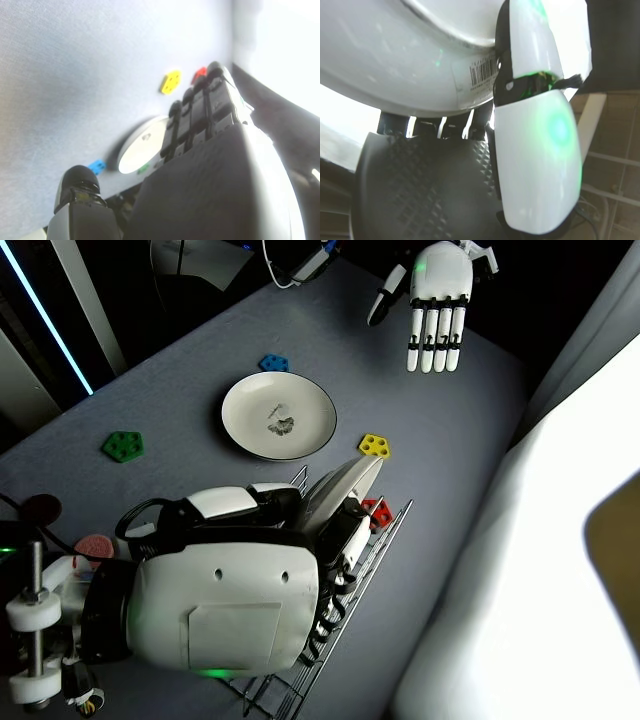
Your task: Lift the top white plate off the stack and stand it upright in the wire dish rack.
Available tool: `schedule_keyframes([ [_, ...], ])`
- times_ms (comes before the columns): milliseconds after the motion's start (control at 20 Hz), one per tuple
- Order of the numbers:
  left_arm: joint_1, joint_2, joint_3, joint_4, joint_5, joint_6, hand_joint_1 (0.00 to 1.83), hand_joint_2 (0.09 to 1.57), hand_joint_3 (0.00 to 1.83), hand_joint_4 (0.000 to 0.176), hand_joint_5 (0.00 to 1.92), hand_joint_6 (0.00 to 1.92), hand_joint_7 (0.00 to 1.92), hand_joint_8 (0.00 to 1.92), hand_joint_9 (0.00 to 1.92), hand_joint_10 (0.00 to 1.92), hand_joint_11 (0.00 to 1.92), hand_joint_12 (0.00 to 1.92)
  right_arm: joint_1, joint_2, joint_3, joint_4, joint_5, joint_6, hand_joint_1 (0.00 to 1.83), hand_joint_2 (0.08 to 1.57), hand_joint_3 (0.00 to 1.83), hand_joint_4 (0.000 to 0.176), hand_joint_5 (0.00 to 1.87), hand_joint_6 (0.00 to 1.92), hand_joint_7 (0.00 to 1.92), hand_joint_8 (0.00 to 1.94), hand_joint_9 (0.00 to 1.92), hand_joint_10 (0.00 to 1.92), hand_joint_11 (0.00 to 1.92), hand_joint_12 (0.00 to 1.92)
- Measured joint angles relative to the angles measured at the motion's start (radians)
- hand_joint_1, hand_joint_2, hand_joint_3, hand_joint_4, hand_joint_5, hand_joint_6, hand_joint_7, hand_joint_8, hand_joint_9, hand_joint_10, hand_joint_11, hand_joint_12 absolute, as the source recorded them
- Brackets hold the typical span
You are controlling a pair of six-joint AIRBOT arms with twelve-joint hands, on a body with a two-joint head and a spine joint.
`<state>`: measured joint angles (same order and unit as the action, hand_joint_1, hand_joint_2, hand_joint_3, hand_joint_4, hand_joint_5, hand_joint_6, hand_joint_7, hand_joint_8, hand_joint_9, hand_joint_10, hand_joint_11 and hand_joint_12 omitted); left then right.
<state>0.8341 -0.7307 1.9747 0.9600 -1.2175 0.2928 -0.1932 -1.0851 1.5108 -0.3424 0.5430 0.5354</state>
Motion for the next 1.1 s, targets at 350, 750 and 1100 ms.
schedule_keyframes([
  [350, -0.004, 0.0, 0.0, -0.004, 0.008, -0.003, 0.19, 0.99, 0.0, 0.0, 0.03, 0.0, 0.04, 0.0, 0.04, 0.01, 0.08, 0.01, -0.018, -0.022, 0.036, 0.0, 0.021, 0.008, 1.5, 1.01, 0.0, 0.0, 1.04, 0.82, 1.35, 0.07, 1.25, 0.47, 1.09, 1.19],
  [750, -0.005, 0.0, 0.0, -0.005, 0.009, -0.007, 0.18, 0.99, 0.0, 0.0, 0.07, 0.01, 0.07, 0.01, 0.06, 0.01, 0.11, 0.01, -0.051, -0.043, 0.073, 0.0, 0.024, 0.012, 1.5, 1.01, 0.0, 0.0, 1.01, 0.86, 1.29, 0.21, 1.28, 0.4, 1.07, 1.23],
  [1100, -0.005, 0.0, 0.0, -0.004, 0.009, -0.008, 0.17, 0.98, 0.0, 0.0, 0.08, 0.01, 0.09, 0.01, 0.08, 0.01, 0.13, 0.02, -0.061, -0.051, 0.079, -0.008, 0.028, 0.018, 1.5, 1.0, 0.0, 0.0, 1.09, 0.78, 1.34, 0.06, 1.25, 0.45, 1.09, 1.19],
])
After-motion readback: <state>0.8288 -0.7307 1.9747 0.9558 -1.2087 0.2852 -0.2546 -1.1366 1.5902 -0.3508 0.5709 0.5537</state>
